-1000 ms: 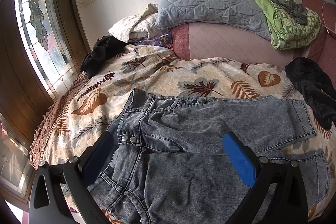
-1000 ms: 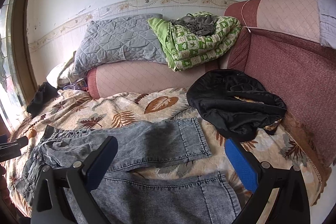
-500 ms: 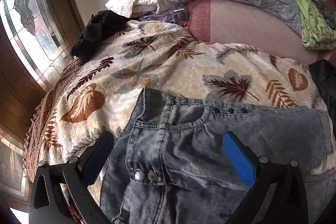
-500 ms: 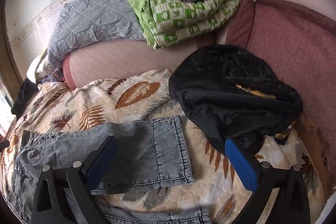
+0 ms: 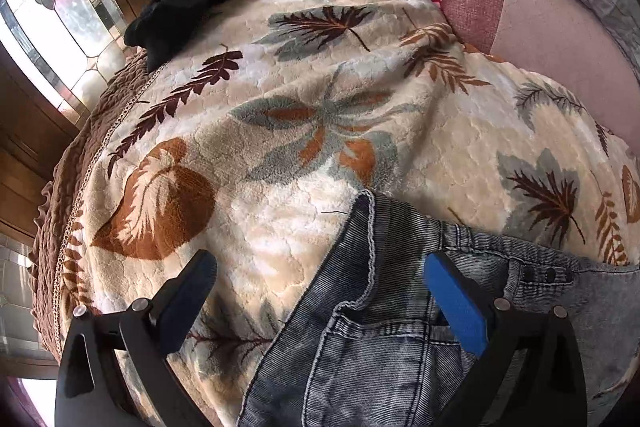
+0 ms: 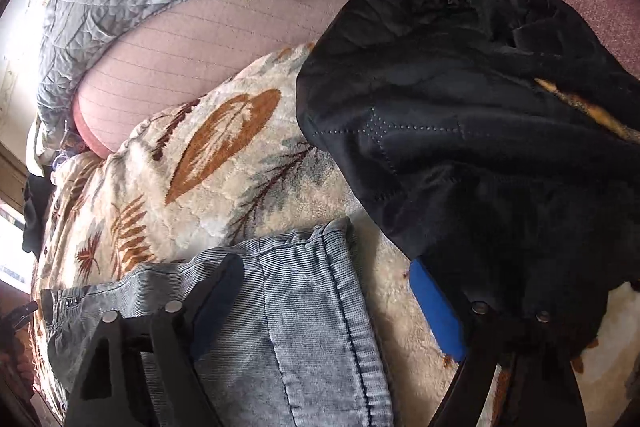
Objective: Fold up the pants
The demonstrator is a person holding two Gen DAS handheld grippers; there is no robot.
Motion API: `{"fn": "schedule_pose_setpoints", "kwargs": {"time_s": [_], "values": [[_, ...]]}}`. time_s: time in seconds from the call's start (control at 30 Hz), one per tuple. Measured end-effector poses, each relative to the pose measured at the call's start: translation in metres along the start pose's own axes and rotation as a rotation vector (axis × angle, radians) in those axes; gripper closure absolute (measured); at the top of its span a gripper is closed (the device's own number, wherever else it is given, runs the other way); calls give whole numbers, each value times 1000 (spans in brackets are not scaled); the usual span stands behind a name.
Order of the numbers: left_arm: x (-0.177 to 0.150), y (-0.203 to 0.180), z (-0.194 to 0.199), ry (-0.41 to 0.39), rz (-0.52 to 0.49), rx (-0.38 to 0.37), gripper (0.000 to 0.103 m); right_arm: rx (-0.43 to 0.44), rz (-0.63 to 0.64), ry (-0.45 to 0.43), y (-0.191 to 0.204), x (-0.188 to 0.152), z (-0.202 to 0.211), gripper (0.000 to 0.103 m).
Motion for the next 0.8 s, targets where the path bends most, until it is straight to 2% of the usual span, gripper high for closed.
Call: {"fn": "schedule_pose_setpoints", "kwargs": {"time_s": [0.17, 0.23, 0.27, 0.4, 0.5, 0.53, 0.57, 0.6, 0.67, 0.7, 0.73, 0.77, 0.8], "values": [[14, 14, -17, 53, 38, 11, 5, -35, 14, 37, 4, -1, -18, 16], [18, 13, -20, 64, 44, -5, 20, -44, 33, 43, 7, -4, -22, 17], [19, 10, -20, 73, 46, -29, 22, -39, 37, 45, 9, -5, -23, 17], [15, -14, -15, 86, 26, -112, 22, -39, 32, 43, 10, -7, -27, 17], [13, -31, -18, 69, -26, -89, 23, -47, 39, 40, 12, -7, -32, 17], [12, -35, -23, 81, -28, -97, 39, -49, 44, 41, 14, -7, -32, 19], [10, -39, -29, 102, -30, -114, 54, -50, 50, 45, 16, -7, -33, 22], [9, -40, -35, 116, -35, -97, 63, -55, 56, 49, 18, -7, -35, 30], [10, -42, -40, 108, -44, -80, 67, -76, 74, 45, 20, -6, -38, 44], [11, -41, -40, 102, -45, -73, 73, -83, 83, 46, 21, -5, -38, 53], [12, -40, -37, 94, -38, -81, 80, -85, 85, 47, 21, -4, -38, 67], [13, -39, -33, 86, -32, -103, 84, -73, 82, 48, 20, -4, -35, 72], [13, -38, -28, 77, -27, -125, 85, -58, 76, 42, 20, -3, -31, 83]]}}
Point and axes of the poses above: each gripper's, at about its wrist camera, not at the fingertips, and z roughly against the way its jaws point, y to its left, x to its top, the point moved 6 cm from there along -z, roughly the way its jaws point, and after that the axes turned 7 degrees about x, right-handed, at the moved point
